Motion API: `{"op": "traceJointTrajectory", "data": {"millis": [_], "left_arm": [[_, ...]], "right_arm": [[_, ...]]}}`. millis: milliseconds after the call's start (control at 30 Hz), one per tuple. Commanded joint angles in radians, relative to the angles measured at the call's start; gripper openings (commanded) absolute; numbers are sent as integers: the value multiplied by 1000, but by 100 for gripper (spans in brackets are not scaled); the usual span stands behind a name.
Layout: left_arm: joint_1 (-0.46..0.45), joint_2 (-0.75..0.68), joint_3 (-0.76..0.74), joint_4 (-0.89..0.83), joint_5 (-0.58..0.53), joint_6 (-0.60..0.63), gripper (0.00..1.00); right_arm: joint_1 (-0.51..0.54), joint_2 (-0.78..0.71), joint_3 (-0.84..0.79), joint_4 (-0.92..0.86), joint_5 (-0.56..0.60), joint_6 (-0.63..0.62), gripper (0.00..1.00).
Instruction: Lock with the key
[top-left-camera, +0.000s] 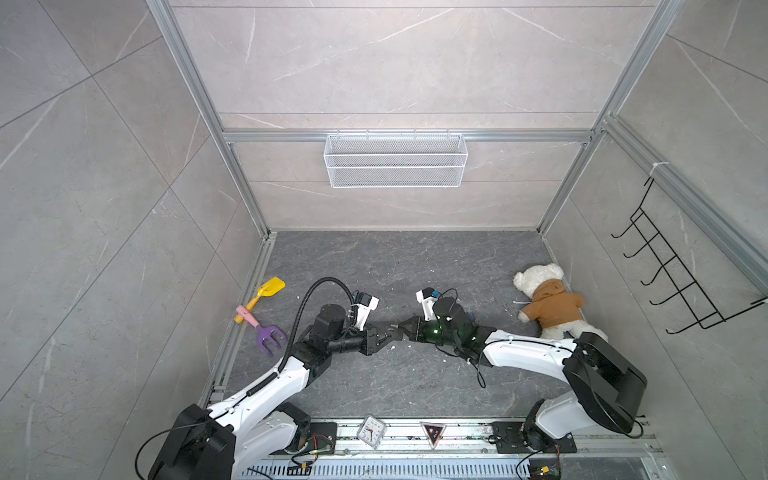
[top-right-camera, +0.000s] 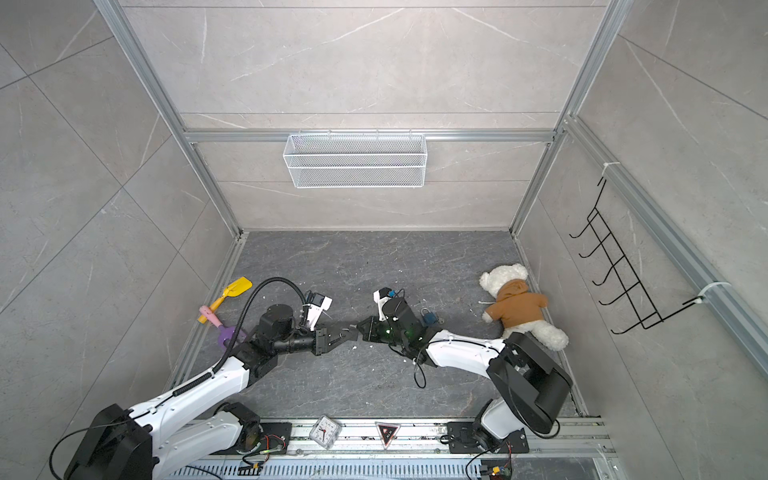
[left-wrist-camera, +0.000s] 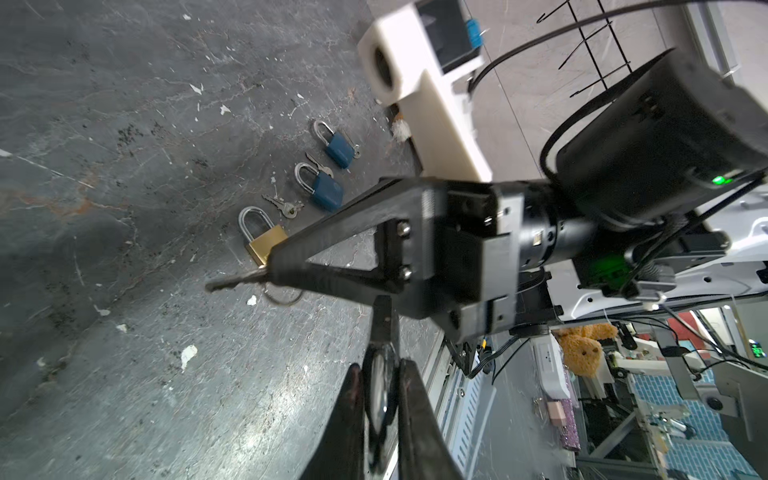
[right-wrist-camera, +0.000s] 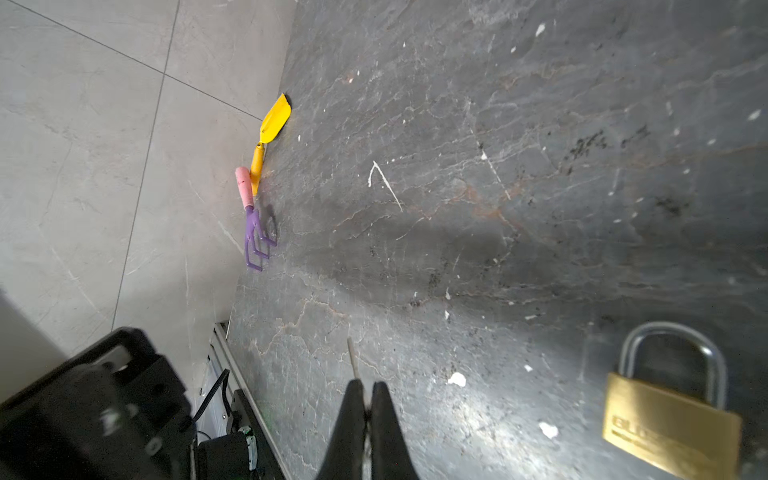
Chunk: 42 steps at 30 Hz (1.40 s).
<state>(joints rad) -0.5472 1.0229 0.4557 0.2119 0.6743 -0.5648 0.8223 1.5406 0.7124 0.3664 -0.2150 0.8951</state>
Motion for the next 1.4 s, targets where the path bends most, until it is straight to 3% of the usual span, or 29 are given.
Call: {"op": "traceJointTrajectory", "data": {"millis": [0, 200, 533, 733, 933, 1233, 1367], "left_arm": [[0, -55, 2, 27, -44, 10, 0], [-1, -9, 37, -41, -61, 53, 0], [-1, 135, 189, -365, -241, 173, 0], [-20, 268, 253, -457, -171, 248, 0], [-34, 433, 295, -529, -201, 288, 0], [-34, 578, 360, -605, -204, 339, 0], [-34, 608, 413, -664, -256, 364, 0]], "right_arm": [[33, 77, 32, 94, 92, 86, 0], [45, 153, 13, 175, 146, 149, 0], [44, 133, -8, 114, 181, 141, 0], [41, 122, -39, 132, 185, 153, 0], [35, 122, -41, 117, 160, 143, 0], [35, 190, -73, 221, 102, 167, 0], [35, 222, -80, 256, 88, 201, 0]]}}
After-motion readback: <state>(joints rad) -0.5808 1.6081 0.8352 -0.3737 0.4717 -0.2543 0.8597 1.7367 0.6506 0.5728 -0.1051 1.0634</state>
